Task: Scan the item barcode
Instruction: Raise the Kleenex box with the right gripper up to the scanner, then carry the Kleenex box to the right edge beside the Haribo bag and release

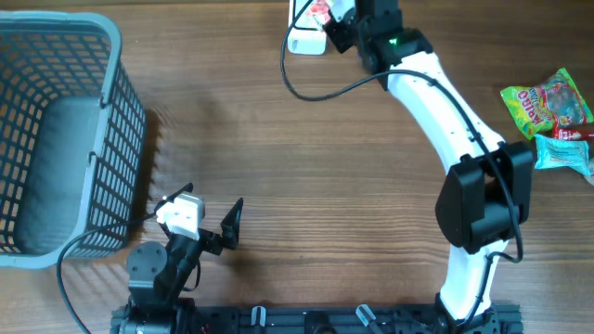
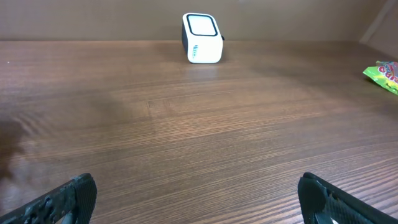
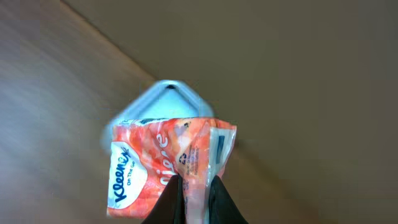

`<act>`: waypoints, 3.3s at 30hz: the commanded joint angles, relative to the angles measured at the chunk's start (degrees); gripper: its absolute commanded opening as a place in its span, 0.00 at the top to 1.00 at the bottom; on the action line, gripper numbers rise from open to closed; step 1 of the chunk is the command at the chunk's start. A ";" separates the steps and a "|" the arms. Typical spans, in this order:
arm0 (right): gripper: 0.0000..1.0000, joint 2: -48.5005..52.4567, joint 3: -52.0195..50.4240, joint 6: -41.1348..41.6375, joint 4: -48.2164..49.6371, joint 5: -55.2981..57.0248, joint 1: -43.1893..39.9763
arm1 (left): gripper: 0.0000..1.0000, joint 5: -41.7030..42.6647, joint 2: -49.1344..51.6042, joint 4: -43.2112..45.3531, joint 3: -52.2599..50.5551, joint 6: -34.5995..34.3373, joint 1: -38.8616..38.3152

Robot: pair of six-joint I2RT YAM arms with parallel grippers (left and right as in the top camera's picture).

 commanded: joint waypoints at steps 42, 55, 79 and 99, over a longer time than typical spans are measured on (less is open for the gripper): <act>0.96 9.97 2.69 -74.60 41.42 63.10 -0.94 | 0.00 0.68 -0.31 0.17 -0.31 -0.55 -0.28; 0.96 10.25 0.63 -0.24 -22.71 6.19 -36.46 | 0.00 0.68 -0.31 0.17 -0.31 -0.55 -0.28; 0.00 -54.73 -1.79 40.13 -38.82 -27.56 -37.20 | 0.00 0.68 -0.31 0.17 -0.31 -0.55 -0.28; 0.00 -105.28 -44.15 22.40 -12.85 -24.11 -28.92 | 0.00 0.68 -0.31 0.17 -0.31 -0.55 -0.28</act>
